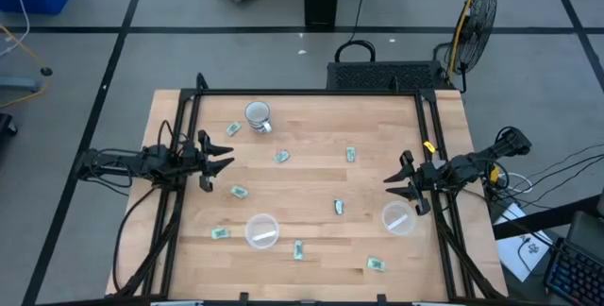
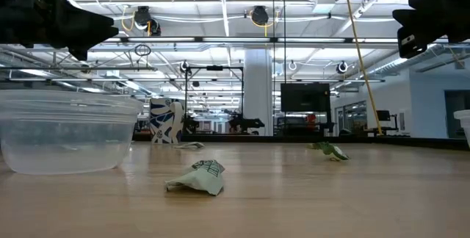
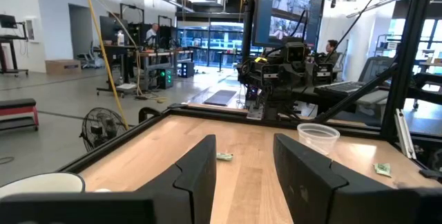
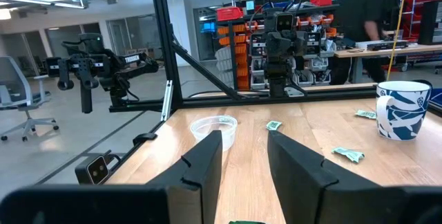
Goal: Pick and place items into bin
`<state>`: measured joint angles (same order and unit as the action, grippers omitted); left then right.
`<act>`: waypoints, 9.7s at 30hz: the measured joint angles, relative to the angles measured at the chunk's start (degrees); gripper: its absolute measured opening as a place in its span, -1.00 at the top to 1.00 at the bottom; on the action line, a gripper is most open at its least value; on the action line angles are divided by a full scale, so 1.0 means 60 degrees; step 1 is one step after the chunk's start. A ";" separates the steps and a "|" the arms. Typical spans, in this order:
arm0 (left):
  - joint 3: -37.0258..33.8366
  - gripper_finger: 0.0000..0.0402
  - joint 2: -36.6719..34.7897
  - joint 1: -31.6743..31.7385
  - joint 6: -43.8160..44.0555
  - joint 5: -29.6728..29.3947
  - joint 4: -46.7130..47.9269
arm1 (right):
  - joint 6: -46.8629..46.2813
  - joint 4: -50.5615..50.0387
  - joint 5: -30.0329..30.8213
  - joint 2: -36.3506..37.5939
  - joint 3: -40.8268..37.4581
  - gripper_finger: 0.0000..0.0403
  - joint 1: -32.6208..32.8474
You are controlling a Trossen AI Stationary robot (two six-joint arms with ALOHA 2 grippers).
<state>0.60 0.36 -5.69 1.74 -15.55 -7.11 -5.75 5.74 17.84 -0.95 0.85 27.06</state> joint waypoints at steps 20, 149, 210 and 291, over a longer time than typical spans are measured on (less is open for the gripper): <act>0.0001 0.25 0.0000 0.0000 0.0002 0.0001 0.0000 | 0.0002 0.0000 -0.0001 0.0002 0.0003 0.46 -0.0001; 0.3072 0.26 0.7856 0.7164 0.7299 0.0698 0.5677 | 0.6023 0.5083 0.0700 -0.8005 0.2819 0.46 -0.4486; 0.3056 0.99 0.7303 0.4002 0.7644 0.3696 0.3636 | 0.4785 0.4601 0.0737 -0.8776 0.2986 0.46 -0.4886; 1.0075 0.36 1.5857 -0.3064 0.9543 0.3096 0.7267 | 0.4570 0.3380 0.0723 -0.8772 0.2986 0.46 -0.4886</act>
<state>61.05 95.50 -24.08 59.00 3.03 36.49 21.67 26.02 22.17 -53.58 18.76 -2.26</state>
